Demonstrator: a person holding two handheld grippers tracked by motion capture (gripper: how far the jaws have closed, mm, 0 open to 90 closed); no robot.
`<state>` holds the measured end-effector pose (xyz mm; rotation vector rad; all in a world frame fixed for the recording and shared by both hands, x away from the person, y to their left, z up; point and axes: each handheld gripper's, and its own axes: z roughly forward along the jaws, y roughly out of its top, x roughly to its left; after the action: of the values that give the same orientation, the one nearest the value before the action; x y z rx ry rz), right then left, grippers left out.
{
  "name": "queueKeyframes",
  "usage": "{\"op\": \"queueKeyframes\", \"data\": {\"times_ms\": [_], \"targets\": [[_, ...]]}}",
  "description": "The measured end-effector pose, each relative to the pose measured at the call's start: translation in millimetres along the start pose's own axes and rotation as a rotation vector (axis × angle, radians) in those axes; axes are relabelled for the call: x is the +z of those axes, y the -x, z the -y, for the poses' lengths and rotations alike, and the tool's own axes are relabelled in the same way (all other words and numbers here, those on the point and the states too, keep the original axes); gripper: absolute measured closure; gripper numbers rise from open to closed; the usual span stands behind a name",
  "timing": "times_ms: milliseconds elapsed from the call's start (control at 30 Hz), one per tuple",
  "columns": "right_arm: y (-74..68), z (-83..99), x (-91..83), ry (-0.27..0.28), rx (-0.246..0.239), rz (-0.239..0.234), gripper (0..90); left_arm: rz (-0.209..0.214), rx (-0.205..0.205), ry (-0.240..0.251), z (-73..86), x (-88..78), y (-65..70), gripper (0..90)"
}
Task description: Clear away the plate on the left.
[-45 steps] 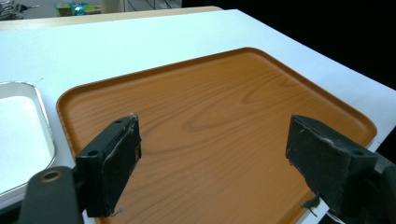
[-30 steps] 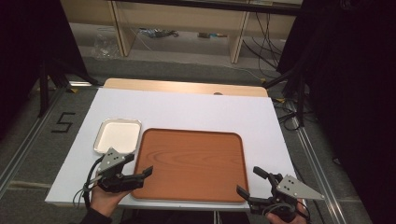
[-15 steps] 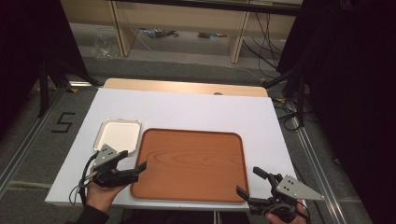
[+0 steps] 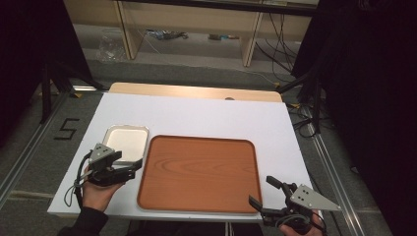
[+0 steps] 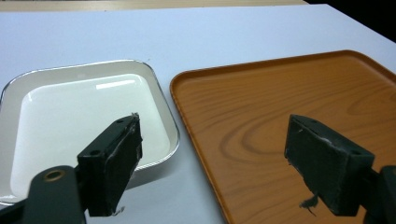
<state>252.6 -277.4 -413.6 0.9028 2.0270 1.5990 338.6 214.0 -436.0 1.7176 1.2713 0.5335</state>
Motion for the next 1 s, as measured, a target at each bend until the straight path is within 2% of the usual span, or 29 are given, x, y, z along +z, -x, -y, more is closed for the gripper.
{"op": "queueKeyframes", "data": {"times_ms": [33,133,200,300,333,367,500,633,767,833,1000], "targets": [[0.2,-0.6,-1.3,-0.020,-0.002,-0.006,15.6,-0.013,0.006,-0.009,-0.5,1.9,-2.2,18.8],[0.0,-0.7,-1.6,-0.022,-0.001,0.000,15.7,-0.036,-0.003,-0.032,-1.1,7.8,-11.0,18.8],[0.2,-0.8,-2.0,-0.029,-0.002,-0.001,15.7,-0.051,-0.019,-0.037,-1.7,11.1,-18.0,18.8],[0.0,-0.2,-0.5,-0.004,0.002,0.000,15.7,-0.065,-0.045,-0.043,-3.0,14.2,-27.2,18.8],[0.1,-0.7,-1.8,-0.028,-0.003,-0.001,15.7,-0.063,-0.055,-0.044,-3.7,15.1,-30.1,18.7],[0.8,-0.5,-1.4,-0.027,-0.010,0.001,15.7,-0.065,-0.063,-0.044,-4.1,16.1,-32.3,18.6],[0.7,-0.5,-1.4,-0.026,-0.007,-0.001,15.7,-0.093,-0.071,-0.061,-4.7,21.8,-42.4,18.5],[0.5,-0.5,-1.7,-0.025,-0.005,-0.006,15.7,-0.142,-0.075,-0.055,-5.9,26.8,-54.4,18.6],[0.7,-0.4,-1.5,-0.028,-0.009,-0.001,15.7,-0.164,-0.097,-0.053,-7.5,30.5,-67.2,18.5],[0.3,-0.1,-0.9,-0.007,-0.003,-0.004,15.7,-0.183,-0.102,-0.066,-8.1,31.5,-74.0,18.6],[0.4,-0.6,-1.7,-0.024,-0.007,-0.008,15.7,-0.212,-0.142,-0.067,-10.2,34.3,-93.5,18.7]]}}
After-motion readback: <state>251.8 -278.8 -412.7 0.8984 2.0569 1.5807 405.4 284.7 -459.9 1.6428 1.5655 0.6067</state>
